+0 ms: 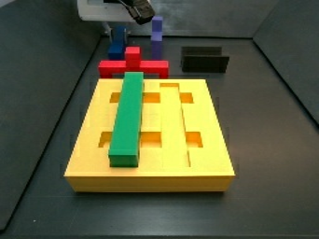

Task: Pick up the blue object. Move up. Move to above the board. Insert the blue object.
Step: Pick up the blue object, then move up, then move to above the board.

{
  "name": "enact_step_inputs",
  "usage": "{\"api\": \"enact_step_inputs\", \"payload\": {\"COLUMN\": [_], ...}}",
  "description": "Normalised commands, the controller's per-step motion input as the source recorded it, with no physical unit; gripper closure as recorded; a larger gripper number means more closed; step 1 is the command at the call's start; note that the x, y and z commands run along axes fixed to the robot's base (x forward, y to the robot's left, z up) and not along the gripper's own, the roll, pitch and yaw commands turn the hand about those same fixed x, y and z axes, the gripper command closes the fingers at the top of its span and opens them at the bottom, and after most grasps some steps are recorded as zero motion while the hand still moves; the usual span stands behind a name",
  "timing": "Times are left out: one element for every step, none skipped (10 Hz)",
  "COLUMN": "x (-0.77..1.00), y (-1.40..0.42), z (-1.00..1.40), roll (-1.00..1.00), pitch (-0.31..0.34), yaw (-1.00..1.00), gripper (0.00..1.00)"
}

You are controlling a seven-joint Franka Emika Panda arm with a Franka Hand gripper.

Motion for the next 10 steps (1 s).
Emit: {"api": "enact_step_inputs", "payload": {"x": [0.00, 0.00, 0.00, 0.00, 0.00, 0.00, -0.01, -0.04, -0.01, 0.00], "y": [0.00, 0.00, 0.00, 0.00, 0.00, 0.00, -0.08, -0.08, -0.02, 0.00], "z": [0.00, 0.00, 0.00, 0.00, 0.00, 0.83, 0.80, 0.63, 0.26, 1.40], "roll": [0.00, 0.00, 0.00, 0.00, 0.00, 0.00, -0.01, 0.00, 0.05, 0.00], "pitch": [0.000, 0.000, 0.000, 0.000, 0.000, 0.000, 0.018, 0.046, 0.027, 0.000], "yaw": [0.00, 0.00, 0.00, 0.00, 0.00, 0.00, 0.05, 0.05, 0.03, 0.00], "gripper": [1.00, 1.00, 1.00, 1.00, 1.00, 1.00, 1.00, 1.00, 1.00, 1.00]}}
